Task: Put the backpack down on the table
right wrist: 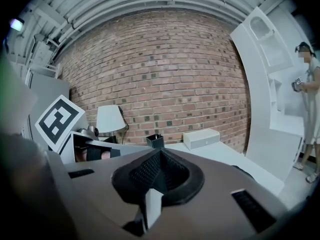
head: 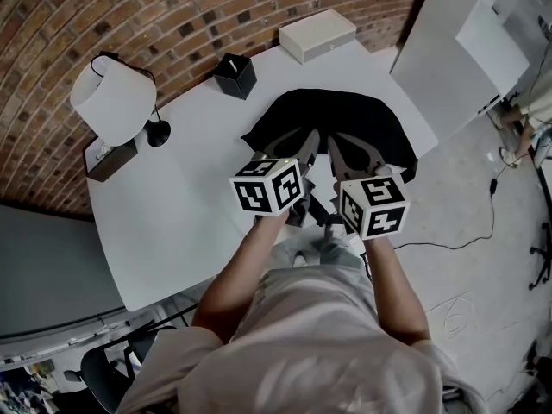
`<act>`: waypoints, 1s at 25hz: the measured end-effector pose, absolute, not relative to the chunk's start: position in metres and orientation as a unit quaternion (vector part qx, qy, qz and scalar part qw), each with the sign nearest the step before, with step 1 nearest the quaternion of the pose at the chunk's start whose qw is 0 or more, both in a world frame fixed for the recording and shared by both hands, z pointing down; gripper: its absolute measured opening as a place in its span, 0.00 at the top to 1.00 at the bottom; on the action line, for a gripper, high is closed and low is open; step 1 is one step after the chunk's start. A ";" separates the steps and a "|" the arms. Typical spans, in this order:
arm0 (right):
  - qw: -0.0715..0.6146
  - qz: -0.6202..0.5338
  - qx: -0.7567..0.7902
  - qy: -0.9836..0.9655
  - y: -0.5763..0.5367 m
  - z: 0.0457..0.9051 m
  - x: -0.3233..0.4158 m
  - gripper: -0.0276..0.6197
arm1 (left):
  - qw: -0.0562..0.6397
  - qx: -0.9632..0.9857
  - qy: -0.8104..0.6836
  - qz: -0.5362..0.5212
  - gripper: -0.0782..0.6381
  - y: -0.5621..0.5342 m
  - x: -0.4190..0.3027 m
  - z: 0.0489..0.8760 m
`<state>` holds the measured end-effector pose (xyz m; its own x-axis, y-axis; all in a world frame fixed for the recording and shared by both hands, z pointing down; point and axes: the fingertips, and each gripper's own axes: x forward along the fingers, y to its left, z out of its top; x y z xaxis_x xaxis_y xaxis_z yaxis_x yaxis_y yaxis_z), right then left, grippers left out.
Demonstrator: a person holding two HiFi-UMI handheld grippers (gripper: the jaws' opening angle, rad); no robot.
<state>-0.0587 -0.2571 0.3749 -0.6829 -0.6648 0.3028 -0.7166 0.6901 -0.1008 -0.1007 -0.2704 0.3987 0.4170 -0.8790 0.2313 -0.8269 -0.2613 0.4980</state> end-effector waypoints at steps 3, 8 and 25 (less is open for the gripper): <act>0.120 0.102 0.382 -0.911 -0.258 0.372 -0.057 0.95 | 0.261 0.798 -0.543 -0.027 0.81 -0.271 -0.098 0.393; 0.120 0.096 0.381 -0.912 -0.256 0.368 -0.055 0.95 | 0.235 0.811 -0.536 -0.016 0.86 -0.268 -0.088 0.382; 0.122 0.095 0.386 -0.909 -0.256 0.370 -0.050 0.95 | 0.207 0.818 -0.536 0.026 0.88 -0.265 -0.074 0.388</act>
